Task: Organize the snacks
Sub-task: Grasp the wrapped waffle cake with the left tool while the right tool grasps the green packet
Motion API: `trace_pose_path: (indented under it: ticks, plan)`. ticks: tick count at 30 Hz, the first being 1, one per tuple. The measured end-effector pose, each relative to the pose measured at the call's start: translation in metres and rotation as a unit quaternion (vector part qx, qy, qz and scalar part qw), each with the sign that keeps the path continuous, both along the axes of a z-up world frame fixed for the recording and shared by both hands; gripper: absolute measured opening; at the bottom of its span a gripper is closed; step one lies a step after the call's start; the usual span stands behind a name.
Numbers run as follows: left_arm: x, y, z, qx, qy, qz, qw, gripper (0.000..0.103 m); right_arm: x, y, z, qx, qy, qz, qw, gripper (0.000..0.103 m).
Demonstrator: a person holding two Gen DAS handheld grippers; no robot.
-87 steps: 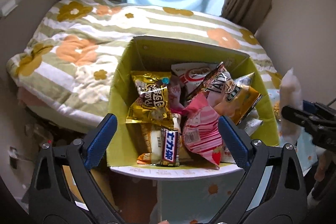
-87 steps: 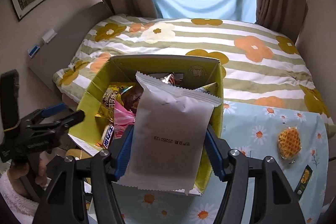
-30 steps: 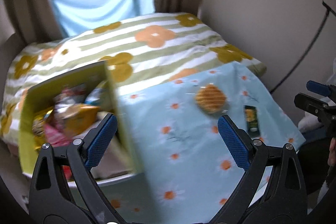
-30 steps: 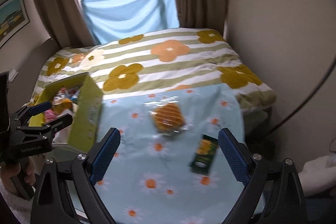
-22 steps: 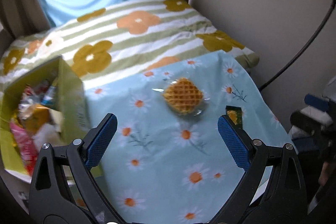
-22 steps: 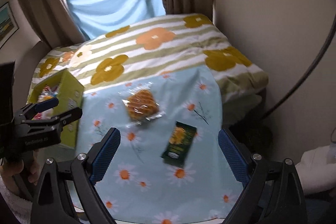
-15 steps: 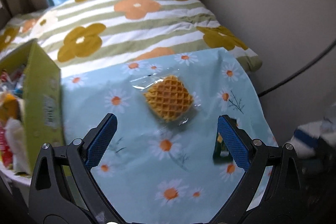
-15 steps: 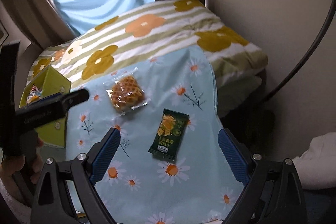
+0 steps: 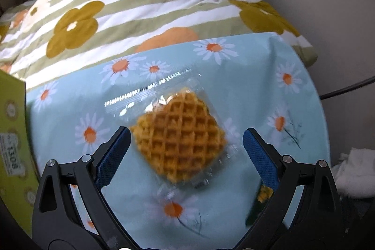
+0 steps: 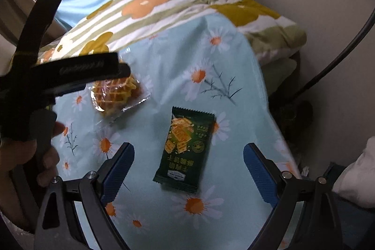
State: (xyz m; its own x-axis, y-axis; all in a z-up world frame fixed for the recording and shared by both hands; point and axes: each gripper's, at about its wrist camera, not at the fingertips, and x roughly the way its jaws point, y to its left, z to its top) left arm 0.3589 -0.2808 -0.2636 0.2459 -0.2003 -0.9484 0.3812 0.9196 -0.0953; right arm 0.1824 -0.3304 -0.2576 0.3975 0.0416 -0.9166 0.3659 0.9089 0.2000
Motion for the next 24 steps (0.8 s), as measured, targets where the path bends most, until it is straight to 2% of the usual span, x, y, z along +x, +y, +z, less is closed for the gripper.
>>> trace_pose_path:
  ticks: [4, 12, 17, 24]
  plan:
    - [0.015, -0.006, -0.011, 0.024, -0.01, 0.007, 0.9996, 0.096, 0.008, 0.007, -0.013, 0.004, 0.014, -0.005, 1.0, 0.093]
    - [0.016, -0.013, -0.021, 0.063, -0.03, -0.026, 0.9972, 0.096, 0.014, 0.008, -0.025, 0.004, 0.02, -0.037, 0.999, 0.093]
    - [0.009, -0.015, -0.026, 0.094, -0.039, -0.048, 0.9937, 0.096, 0.016, 0.013, -0.027, -0.008, 0.022, -0.038, 0.999, 0.093]
    - [0.008, 0.012, -0.019, 0.072, -0.015, -0.021, 0.9971, 0.096, 0.016, 0.013, -0.028, -0.01, 0.026, -0.04, 0.999, 0.093]
